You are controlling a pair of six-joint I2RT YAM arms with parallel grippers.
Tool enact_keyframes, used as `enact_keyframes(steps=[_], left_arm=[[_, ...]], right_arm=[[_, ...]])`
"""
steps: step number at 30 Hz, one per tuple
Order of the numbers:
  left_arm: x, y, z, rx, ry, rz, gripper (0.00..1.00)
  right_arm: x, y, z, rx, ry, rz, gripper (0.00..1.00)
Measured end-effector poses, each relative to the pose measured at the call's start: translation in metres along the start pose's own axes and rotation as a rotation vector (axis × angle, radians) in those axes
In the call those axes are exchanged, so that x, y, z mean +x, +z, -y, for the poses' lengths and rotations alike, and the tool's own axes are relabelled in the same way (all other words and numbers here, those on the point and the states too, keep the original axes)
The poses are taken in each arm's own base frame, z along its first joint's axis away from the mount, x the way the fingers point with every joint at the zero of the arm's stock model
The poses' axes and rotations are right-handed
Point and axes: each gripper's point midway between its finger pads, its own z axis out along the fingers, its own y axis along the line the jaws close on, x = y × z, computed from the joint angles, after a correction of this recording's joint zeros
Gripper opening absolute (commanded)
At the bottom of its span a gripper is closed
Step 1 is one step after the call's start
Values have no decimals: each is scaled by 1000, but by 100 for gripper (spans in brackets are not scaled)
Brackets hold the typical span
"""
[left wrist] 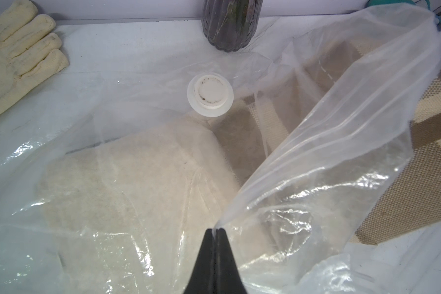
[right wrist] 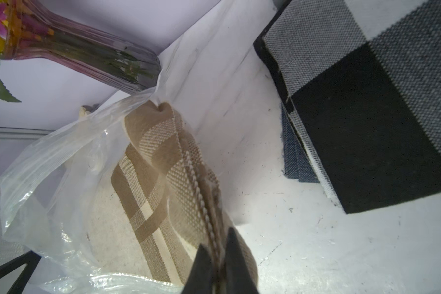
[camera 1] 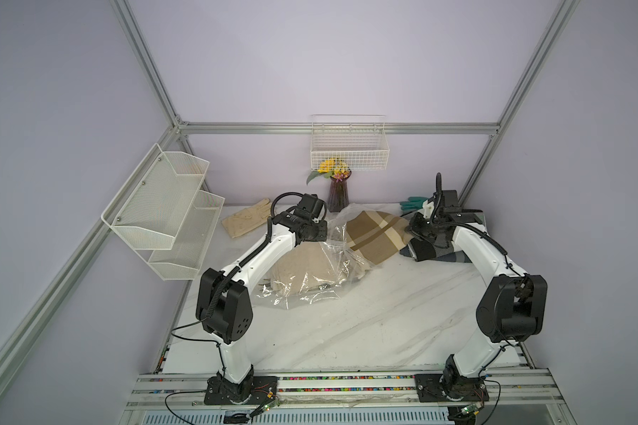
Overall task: Take the scarf out of the vacuum bag
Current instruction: Take out the scarf from the vacuum bag.
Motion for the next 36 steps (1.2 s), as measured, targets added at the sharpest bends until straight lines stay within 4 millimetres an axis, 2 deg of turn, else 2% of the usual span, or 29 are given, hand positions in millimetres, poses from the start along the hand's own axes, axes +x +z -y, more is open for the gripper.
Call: enact_keyframes(steps=[13,25,36], left_arm=[[1,0,2,10,0,-4,0],[1,0,3,15,0,-6,0],[-2,-3,3,17,-1,-1,0]], right_arm=[[-34,-18,58,96,126,86,0],[-45,-20,80,79,237,95,0],[-75,-25,102,-12,394,154,0]])
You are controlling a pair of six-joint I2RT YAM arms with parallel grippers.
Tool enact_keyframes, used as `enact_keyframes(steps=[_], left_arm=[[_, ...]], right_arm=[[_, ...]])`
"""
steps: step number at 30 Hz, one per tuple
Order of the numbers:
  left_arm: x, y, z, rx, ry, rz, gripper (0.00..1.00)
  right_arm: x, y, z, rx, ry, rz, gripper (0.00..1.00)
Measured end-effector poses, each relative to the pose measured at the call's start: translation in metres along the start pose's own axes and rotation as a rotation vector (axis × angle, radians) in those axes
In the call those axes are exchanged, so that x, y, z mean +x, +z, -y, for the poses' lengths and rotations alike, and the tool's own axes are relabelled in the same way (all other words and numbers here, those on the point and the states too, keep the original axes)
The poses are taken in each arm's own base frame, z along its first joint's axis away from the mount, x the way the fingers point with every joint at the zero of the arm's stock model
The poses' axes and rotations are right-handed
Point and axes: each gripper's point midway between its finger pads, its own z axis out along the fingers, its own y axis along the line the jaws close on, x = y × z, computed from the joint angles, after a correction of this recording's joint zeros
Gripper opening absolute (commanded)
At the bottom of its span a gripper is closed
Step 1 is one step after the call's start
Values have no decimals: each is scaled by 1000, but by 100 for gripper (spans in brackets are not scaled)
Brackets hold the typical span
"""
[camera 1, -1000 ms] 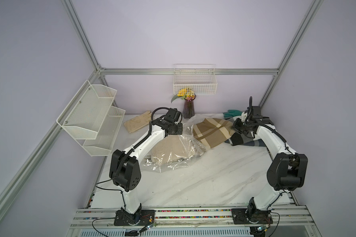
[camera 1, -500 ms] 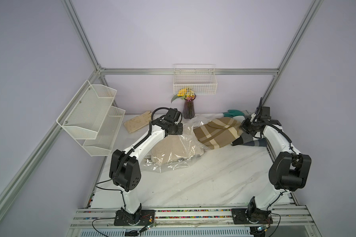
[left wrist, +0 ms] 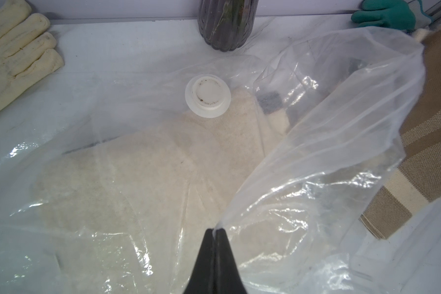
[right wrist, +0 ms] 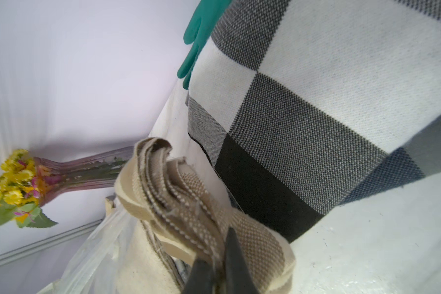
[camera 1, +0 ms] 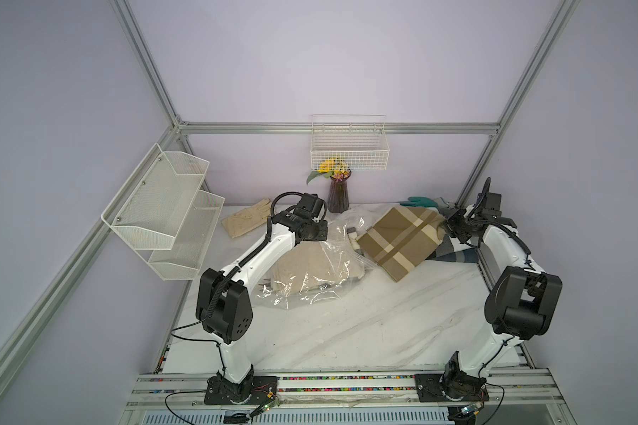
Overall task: Take the scarf out of the vacuum bag
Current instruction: Take out the scarf from the vacuum bag, then place the scarf at the corner of the board.
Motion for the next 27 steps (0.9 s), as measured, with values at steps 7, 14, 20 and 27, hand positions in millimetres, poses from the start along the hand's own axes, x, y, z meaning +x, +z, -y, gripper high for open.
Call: enact_keyframes(steps=[7,14,20,27], left_arm=[[-1,-1,0,5,-2,1,0],[-1,-1,2,14,0,-2,0],[-1,-1,2,19,0,-4,0],[-1,-1,3,23,-1,-5,0]], right_arm=[[-18,1,-2,-66,77,23,0],[-21,5,-18,-158,113,6,0],[-31,2,-43,-283,145,17,0],[-34,6,-48,-402,265,21,0]])
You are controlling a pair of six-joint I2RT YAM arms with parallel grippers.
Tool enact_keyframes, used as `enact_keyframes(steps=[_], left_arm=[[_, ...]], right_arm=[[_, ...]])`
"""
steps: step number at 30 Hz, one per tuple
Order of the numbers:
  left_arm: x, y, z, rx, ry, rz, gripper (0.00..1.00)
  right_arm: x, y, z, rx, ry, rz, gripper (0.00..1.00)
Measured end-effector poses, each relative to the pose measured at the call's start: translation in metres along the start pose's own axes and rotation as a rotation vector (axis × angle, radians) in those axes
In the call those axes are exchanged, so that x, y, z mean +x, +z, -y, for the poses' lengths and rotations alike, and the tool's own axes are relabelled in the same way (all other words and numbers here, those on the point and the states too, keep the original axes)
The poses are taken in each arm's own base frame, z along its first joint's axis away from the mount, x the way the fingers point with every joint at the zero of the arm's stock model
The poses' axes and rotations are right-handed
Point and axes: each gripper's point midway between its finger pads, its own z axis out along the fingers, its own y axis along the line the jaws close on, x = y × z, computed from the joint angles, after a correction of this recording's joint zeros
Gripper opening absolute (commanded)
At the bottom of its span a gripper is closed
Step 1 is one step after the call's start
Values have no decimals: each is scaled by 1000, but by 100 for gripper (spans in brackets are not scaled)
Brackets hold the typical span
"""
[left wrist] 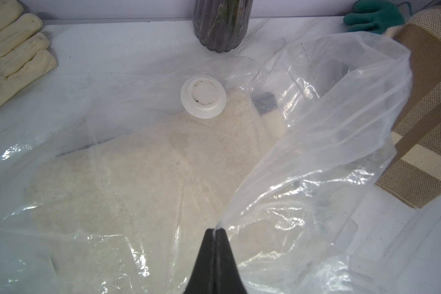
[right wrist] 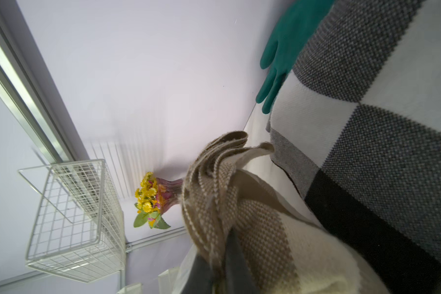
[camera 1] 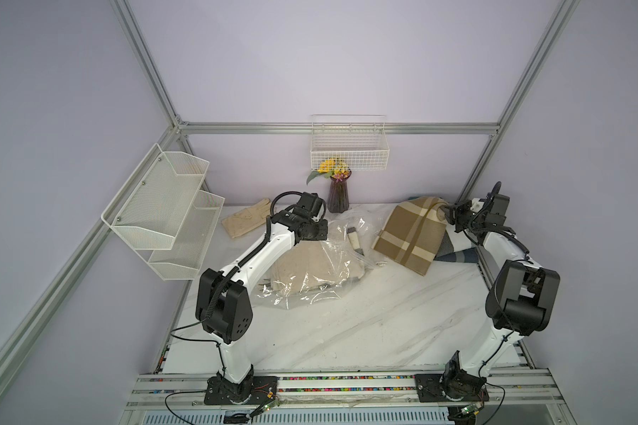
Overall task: Take the scarf out of the vacuum bag
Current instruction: Place the scarf at the corner of the board.
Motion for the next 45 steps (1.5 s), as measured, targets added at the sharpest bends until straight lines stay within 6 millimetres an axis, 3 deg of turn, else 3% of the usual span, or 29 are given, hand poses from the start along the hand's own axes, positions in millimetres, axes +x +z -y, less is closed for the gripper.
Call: enact_keyframes(steps=[6,12,18,29,36,45], left_arm=[[0,0,0,2,0,-1,0],[0,0,1,4,0,-2,0],[0,0,1,7,0,-3,0],[1,0,2,9,0,-4,0],[1,0,2,10,0,-4,0],[1,0,2,10,-1,-3,0]], right_arm=[[-7,-2,-10,-87,82,17,0],[-29,-15,-32,-207,118,69,0],[-51,-34,-29,-310,199,128,0],[-70,-56,-43,-402,203,163,0],[-76,-62,-36,-403,203,180,0],[-90,-75,-1,-362,248,225,0]])
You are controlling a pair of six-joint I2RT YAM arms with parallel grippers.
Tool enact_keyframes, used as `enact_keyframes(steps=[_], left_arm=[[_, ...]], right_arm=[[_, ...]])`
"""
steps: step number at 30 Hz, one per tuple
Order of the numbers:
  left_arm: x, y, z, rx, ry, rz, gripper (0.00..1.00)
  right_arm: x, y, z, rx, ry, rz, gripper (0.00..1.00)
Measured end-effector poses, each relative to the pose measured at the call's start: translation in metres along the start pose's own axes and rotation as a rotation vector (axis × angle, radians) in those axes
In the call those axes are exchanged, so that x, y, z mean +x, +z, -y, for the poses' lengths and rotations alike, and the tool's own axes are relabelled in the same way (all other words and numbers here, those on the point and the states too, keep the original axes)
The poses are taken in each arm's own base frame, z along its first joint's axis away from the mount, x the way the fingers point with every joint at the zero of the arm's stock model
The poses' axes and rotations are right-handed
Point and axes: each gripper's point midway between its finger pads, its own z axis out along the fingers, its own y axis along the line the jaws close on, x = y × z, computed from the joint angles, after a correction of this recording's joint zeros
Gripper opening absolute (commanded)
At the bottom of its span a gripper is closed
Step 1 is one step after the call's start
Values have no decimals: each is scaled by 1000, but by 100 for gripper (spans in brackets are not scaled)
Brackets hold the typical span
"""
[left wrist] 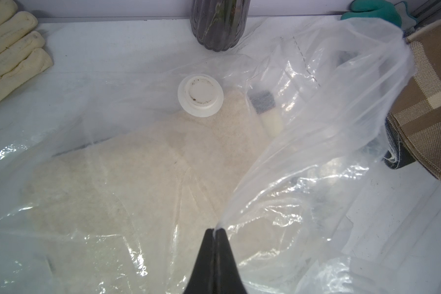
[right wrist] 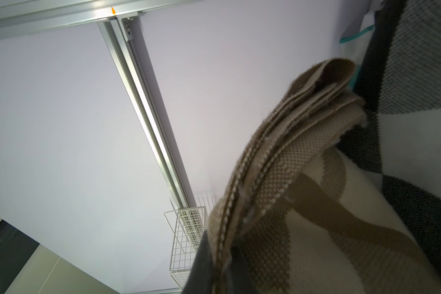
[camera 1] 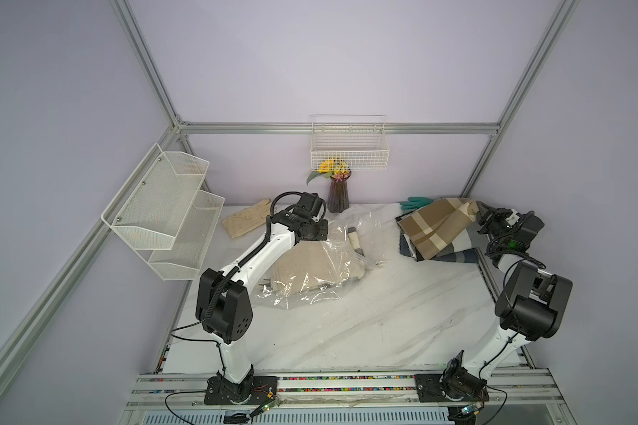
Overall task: Take the scarf out of the vacuum bag
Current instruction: Place the scarf at the corner of the board.
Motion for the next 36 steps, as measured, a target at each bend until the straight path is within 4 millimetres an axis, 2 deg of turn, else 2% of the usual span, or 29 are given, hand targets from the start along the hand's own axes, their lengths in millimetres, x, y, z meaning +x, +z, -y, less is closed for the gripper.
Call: enact_keyframes(steps=[4,10,12,14,16,17,19,22,27,31,36], left_arm=[[0,0,0,1,0,-1,0],[0,0,1,6,-1,-2,0],[1,0,1,8,-2,-3,0],[1,0,2,11,-2,-4,0],[1,0,3,15,-3,-5,0],[1,0,3,16,-3,-6,0],[1,0,3,18,-3,-6,0],[1,0,4,22,-3,-7,0],[3,1,4,25,-3,-10,0],[9,3,2,22,-2,-22,0],[16,1,0,20,-1,-33,0]], right_arm=[[-13,-11,14,37,8,31,1],[-24,-25,43,159,14,63,13],[-25,-29,50,199,9,73,30],[-27,-35,57,240,-3,87,58],[-29,-40,65,281,-14,104,78],[-30,-42,68,300,-17,112,87],[-30,-48,74,342,-31,126,97],[-32,-52,75,398,-65,137,97],[-34,-61,61,472,-137,170,97],[-34,-73,35,496,-232,221,97],[-22,-79,1,378,-314,247,97]])
